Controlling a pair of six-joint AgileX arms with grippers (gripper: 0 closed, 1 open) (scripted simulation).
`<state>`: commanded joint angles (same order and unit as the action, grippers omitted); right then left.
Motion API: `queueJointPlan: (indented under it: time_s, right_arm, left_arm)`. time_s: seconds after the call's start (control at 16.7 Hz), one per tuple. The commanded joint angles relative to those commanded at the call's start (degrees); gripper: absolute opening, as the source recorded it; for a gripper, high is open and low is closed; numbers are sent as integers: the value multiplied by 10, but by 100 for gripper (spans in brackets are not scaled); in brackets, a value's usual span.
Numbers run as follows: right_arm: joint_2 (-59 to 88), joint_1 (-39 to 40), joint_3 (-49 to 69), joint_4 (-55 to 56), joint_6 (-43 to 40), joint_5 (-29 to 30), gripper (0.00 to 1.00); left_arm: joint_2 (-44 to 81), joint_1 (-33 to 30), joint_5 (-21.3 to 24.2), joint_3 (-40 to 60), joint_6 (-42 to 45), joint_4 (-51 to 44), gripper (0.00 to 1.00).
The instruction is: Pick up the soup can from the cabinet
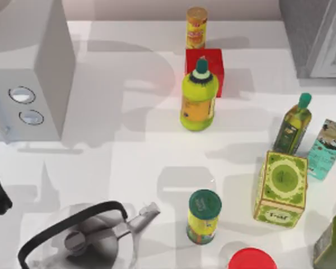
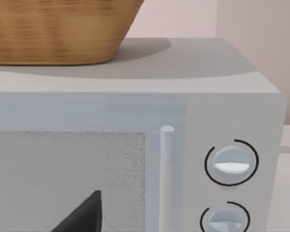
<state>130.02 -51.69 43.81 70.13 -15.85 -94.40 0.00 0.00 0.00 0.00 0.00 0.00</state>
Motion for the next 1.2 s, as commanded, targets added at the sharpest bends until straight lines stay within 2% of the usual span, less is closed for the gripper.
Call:
queueJointPlan:
  time_s: [0.06, 0.84, 1.2]
  right_arm:
    - [0, 0, 0, 0, 0, 0, 0]
    - [0, 0, 0, 0, 0, 0, 98]
    - [0, 0, 0, 0, 0, 0, 100]
  left_arm:
    - [0, 0, 0, 0, 0, 0, 100]
    - [0, 0, 0, 0, 0, 0, 100]
    - [0, 0, 0, 0, 0, 0, 100]
